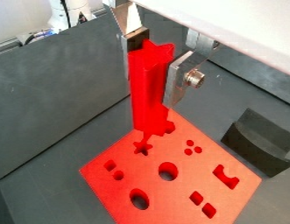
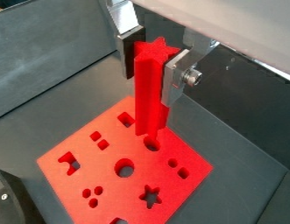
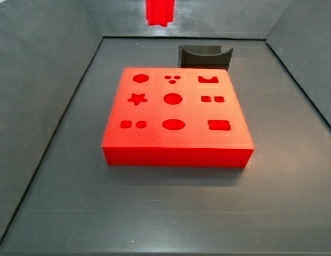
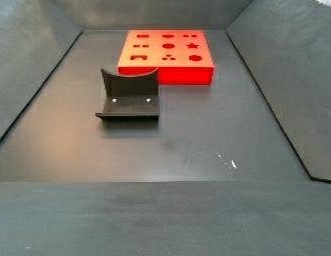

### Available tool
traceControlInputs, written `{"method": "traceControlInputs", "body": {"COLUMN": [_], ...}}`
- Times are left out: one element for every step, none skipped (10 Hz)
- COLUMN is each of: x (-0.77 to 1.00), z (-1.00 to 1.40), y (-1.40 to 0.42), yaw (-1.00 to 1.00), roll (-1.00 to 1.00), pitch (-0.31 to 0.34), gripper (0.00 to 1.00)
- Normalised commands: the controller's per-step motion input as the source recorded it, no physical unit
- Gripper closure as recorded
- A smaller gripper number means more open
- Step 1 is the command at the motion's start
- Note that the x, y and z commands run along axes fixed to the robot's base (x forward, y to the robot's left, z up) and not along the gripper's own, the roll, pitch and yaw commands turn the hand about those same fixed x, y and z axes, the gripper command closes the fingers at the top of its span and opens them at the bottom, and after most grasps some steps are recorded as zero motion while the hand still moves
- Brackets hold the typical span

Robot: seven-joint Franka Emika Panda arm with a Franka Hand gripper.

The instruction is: Insert the star object.

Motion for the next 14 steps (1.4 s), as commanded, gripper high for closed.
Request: {"method": "traceControlInputs", "body": {"x": [0.08,0.35,0.2,0.13,0.02,0.03,0.0,0.0,0.0,0.0,-0.27,-0.47,-0.78,-0.37], "z": [0.0,-0.59,-0.71,-0.84,-0.92,-0.77,-0.73,-0.72,-0.67,-0.41,-0.23,-0.18,0.0,-0.06], "y": [0.0,0.0,0.04,0.03,0.03,0.09,0.3,0.31,0.27,0.21,0.23,0.23,0.15,0.0], "yaw": [-0.16,-0.75,-0.97,-0.97,-1.0,-0.98,-0.65,-0.6,-0.62,-0.54,-0.54,-0.54,-0.38,-0.13], "roll": [0.0,0.0,0.0,-0.01,0.0,0.0,-0.09,-0.12,-0.13,-0.27,-0.11,0.01,0.08,0.0], "pitch": [0.046,0.0,0.0,0.0,0.0,0.011,-0.03,-0.13,-0.154,-0.166,-0.126,-0.03,-0.043,-0.054], "gripper": [1.0,1.0,1.0,1.0,1.0,1.0,1.0,1.0,1.0,1.0,1.0,1.0,1.0,1.0]}}
